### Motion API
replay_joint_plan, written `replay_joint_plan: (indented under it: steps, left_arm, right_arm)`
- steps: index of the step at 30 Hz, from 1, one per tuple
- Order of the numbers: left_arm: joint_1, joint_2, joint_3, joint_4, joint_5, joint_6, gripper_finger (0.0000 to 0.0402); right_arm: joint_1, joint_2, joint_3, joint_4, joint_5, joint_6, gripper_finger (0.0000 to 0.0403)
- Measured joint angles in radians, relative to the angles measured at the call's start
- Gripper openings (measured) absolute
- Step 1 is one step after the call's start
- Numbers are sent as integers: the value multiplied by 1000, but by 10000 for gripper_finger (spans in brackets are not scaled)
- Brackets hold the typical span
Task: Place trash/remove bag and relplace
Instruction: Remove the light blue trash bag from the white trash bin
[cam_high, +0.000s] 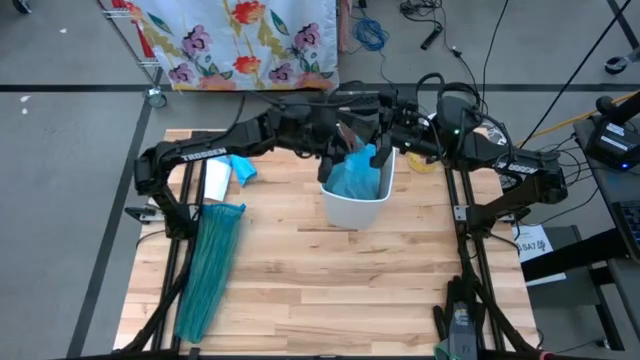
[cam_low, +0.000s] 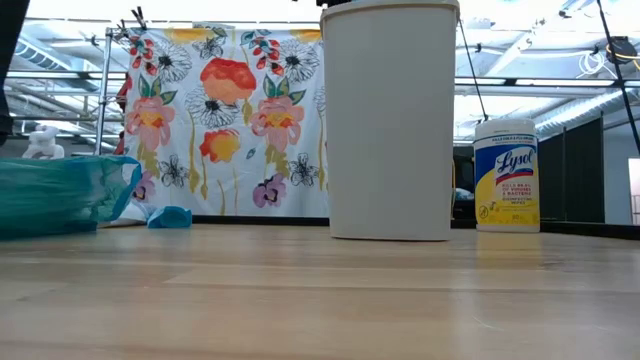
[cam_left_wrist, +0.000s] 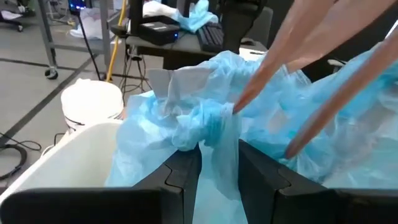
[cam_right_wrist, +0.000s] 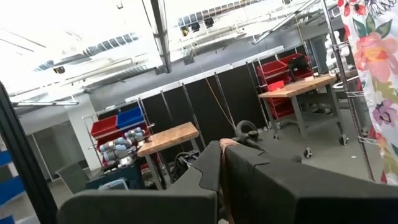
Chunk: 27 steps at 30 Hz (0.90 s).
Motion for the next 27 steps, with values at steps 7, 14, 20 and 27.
replay_joint_plan:
  steps: [7, 14, 20, 27]
  left_arm:
    - [13, -55, -1, -22, -30, 9, 99]
    - [96, -152, -1, -86, -36, 44, 99]
    - [226, -268, 4, -147, -38, 53, 99]
    - [342, -377, -3, -252, -86, 53, 99]
  right_arm:
    - [0, -5, 40, -66, 2, -20, 0]
    - [-3, -11, 145, -80, 9, -71, 0]
    - [-35, -5, 295, -94, 19, -125, 0]
    - [-22, -17, 555, -42, 21, -294, 0]
